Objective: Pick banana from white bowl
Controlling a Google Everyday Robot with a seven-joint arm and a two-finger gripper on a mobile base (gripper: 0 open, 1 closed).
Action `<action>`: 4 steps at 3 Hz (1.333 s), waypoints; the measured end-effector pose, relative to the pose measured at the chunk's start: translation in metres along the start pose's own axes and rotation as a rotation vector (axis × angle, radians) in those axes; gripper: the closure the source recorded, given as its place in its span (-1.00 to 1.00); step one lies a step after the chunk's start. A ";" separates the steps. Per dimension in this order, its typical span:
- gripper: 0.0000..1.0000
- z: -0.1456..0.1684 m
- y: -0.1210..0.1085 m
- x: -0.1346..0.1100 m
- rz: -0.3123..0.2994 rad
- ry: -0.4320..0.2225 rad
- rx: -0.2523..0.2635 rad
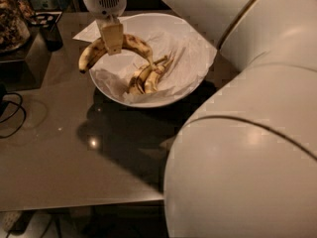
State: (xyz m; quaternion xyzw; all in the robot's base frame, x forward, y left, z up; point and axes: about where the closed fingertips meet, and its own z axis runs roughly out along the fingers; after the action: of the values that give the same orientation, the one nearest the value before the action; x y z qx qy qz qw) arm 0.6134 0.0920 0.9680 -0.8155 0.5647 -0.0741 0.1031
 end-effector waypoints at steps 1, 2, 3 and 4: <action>1.00 -0.007 0.012 -0.003 0.025 -0.006 -0.031; 1.00 -0.014 0.025 -0.010 0.069 -0.030 -0.055; 1.00 -0.017 0.046 -0.007 0.110 -0.043 -0.078; 1.00 -0.015 0.036 -0.012 0.108 -0.059 -0.046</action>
Offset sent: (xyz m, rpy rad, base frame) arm -0.0896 -0.0358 0.0074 -0.0981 0.2595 -0.1302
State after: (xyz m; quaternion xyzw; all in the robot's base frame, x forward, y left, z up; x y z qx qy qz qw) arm 0.5727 0.0892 0.9736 -0.7877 0.6063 -0.0315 0.1045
